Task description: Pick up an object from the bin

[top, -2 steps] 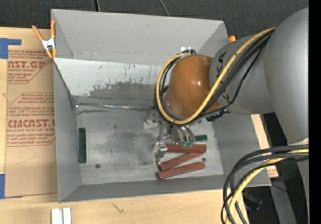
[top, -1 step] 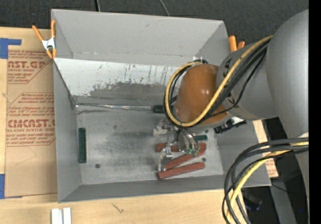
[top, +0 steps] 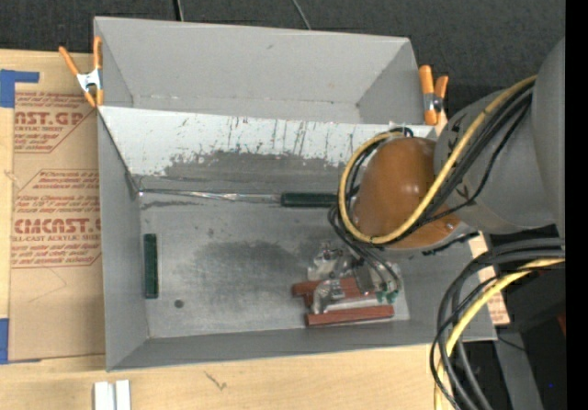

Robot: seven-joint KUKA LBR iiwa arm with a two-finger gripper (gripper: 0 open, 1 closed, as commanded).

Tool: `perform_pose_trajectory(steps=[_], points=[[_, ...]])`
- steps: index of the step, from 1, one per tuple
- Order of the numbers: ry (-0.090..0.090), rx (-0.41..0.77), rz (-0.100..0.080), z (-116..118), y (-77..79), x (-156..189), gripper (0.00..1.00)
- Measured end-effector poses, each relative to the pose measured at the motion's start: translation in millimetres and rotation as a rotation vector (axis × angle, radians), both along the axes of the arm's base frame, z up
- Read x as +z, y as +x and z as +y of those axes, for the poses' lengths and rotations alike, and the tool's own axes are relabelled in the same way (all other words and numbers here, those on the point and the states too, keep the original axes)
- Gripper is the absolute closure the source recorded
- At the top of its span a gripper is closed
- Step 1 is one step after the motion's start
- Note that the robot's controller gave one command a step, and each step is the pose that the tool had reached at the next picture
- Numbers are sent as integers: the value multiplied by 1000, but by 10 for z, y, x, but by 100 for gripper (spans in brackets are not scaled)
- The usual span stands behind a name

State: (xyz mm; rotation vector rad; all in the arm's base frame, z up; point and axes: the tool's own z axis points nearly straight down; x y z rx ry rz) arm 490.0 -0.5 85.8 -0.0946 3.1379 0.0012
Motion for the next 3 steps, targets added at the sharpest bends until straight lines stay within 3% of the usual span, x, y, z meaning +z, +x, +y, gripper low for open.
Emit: perform_pose_trajectory(steps=[2, 3], points=[[0, 4, 9, -2, -21, 64, 100], [-1, 93, -4, -1, 113, 373, 100]])
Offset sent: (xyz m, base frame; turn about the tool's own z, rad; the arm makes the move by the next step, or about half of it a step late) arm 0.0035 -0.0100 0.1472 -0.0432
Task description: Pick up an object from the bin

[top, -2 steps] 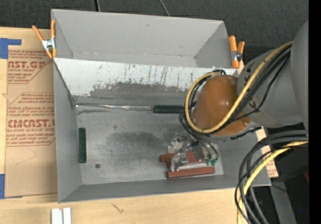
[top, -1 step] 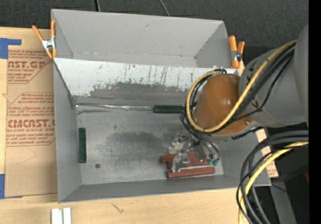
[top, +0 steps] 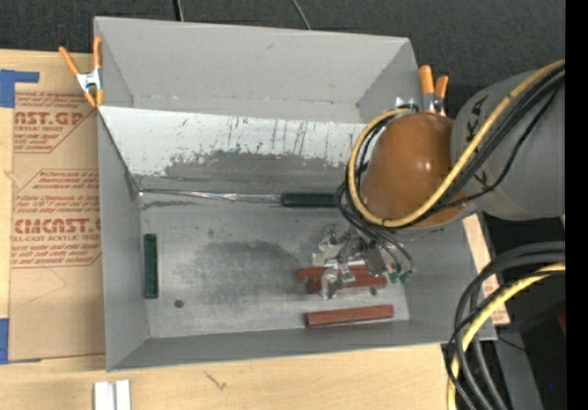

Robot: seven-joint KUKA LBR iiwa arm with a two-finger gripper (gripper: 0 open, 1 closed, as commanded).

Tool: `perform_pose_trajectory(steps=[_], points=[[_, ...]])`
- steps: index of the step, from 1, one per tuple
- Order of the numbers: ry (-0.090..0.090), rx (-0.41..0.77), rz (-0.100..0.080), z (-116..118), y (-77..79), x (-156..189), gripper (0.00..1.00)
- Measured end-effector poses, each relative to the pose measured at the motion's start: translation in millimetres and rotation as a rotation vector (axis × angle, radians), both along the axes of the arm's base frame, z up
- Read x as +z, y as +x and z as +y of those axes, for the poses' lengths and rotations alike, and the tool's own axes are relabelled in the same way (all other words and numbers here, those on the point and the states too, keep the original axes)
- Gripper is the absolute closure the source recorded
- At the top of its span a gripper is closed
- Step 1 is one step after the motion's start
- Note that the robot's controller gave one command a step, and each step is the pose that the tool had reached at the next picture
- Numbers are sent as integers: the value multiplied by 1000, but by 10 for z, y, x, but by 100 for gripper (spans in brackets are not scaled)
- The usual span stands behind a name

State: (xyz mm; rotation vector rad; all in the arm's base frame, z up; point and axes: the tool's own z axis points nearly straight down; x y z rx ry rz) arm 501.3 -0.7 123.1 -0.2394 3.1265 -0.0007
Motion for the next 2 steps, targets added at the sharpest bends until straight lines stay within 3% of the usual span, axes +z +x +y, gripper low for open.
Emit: perform_pose_trajectory(steps=[1, 2], points=[[0, 71, -5, 7, 38, 1625, 100], [1, 71, 3, 7, 25, 1591, 100]])
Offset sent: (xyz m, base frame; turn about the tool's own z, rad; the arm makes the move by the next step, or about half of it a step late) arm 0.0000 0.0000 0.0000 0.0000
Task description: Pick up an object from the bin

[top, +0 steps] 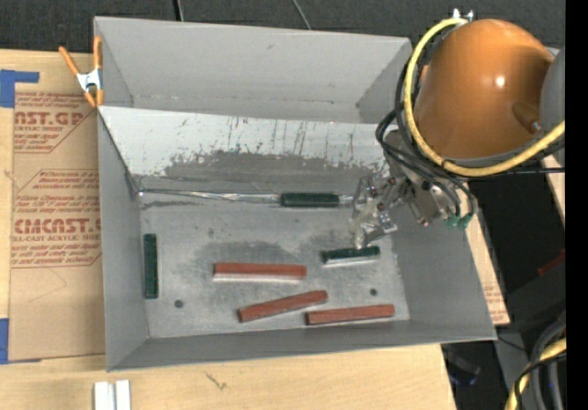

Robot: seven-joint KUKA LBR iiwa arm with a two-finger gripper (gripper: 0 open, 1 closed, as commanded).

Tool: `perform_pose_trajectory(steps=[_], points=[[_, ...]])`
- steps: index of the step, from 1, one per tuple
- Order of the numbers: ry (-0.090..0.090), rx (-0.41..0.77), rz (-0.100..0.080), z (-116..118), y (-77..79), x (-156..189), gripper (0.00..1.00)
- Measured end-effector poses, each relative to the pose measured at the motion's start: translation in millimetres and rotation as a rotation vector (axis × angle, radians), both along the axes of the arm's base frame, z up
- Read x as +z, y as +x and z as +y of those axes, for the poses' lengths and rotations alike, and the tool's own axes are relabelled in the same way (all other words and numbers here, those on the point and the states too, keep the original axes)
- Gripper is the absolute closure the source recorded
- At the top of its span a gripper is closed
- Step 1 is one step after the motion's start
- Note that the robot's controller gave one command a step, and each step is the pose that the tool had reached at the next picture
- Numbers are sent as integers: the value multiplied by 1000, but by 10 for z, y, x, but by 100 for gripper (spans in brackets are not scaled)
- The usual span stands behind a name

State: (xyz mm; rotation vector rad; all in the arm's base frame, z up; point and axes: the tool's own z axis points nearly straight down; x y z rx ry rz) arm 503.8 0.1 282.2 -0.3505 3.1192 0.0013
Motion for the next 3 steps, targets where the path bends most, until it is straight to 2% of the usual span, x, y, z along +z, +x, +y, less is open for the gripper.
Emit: perform_pose_trajectory(steps=[1, 2, 3], points=[[0, 0, 0, 0, 0, 0, 0], [0, 0, 0, 0, 0, 0, 0], [0, 210, 4, -346, 324, -1980, 100]])
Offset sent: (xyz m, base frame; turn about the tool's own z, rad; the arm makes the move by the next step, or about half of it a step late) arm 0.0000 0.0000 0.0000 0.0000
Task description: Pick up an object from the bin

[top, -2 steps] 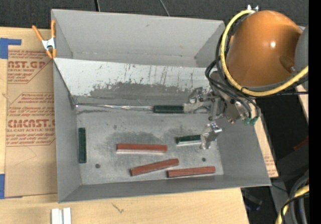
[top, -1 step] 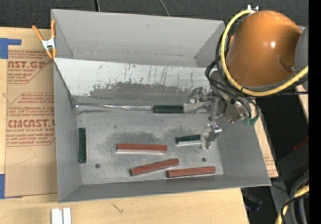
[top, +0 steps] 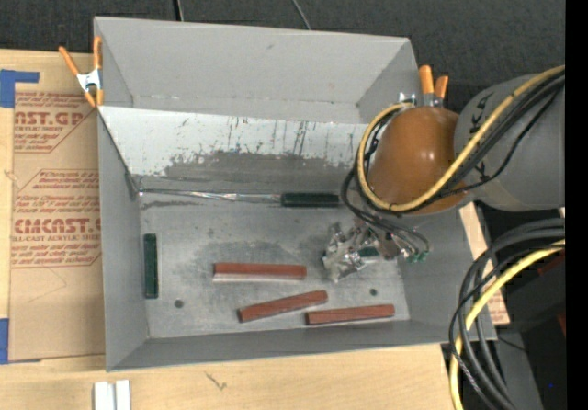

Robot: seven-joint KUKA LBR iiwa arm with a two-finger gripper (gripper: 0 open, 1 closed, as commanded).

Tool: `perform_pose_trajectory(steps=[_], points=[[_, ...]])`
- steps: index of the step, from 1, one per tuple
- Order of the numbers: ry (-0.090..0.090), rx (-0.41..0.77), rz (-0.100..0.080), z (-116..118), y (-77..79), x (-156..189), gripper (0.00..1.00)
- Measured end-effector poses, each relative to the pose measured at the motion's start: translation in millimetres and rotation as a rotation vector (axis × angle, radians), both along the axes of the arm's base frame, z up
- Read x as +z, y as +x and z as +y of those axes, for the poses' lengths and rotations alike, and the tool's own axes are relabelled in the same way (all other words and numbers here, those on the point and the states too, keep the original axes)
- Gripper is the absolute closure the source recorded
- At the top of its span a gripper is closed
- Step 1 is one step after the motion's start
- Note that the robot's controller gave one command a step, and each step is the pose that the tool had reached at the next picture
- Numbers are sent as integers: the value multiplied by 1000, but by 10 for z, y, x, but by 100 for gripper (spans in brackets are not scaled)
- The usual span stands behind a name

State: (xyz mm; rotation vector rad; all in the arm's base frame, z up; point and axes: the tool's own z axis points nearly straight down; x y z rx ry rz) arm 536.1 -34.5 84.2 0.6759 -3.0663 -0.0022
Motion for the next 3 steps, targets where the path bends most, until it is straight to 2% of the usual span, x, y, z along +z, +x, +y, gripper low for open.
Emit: perform_pose_trajectory(steps=[1, 2, 3], points=[[0, -1, -3, 3, 2, 28, 0], [0, -1, -3, 3, 2, 28, 0], [-1, 319, -15, 446, -397, -67, 100]])
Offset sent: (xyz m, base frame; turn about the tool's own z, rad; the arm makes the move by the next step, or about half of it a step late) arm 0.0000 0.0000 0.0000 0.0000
